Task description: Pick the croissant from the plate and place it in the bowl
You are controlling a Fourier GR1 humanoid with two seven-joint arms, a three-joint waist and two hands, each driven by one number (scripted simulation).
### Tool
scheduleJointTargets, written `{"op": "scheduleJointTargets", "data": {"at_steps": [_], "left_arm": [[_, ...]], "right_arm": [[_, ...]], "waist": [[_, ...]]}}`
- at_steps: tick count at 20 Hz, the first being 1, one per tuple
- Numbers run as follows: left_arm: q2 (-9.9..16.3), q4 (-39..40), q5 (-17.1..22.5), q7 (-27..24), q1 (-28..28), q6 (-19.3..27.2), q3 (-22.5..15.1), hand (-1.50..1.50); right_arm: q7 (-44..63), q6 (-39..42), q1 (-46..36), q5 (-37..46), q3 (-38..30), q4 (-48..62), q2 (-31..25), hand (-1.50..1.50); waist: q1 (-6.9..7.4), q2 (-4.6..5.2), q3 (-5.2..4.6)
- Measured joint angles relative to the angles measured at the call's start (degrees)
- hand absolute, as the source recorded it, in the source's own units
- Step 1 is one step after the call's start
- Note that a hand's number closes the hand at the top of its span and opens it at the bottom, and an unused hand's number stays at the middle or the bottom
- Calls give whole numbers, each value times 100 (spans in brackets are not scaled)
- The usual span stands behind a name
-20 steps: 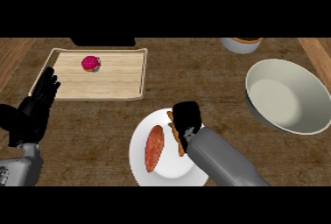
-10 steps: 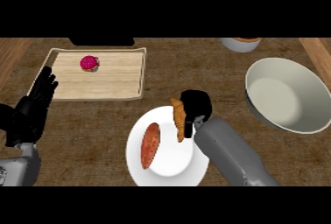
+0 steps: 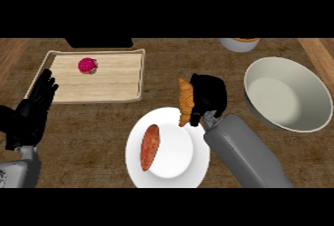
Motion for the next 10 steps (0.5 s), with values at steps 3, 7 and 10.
{"op": "scheduleJointTargets", "data": {"at_steps": [3, 7, 10], "left_arm": [[-9, -31, -10, -49, 93, 4, 15, 0], [16, -124, 13, 6, 99, -13, 50, 0], [11, -5, -7, -58, 43, -18, 78, 0]], "right_arm": [[466, -97, -132, 420, 15, -716, -149, 150], [857, -74, -275, 799, -188, -1733, -372, 150], [1059, 87, -173, 927, -386, -2569, -500, 150]], "waist": [[-42, -22, -2], [-54, -25, 0], [-56, -9, 0]]}}
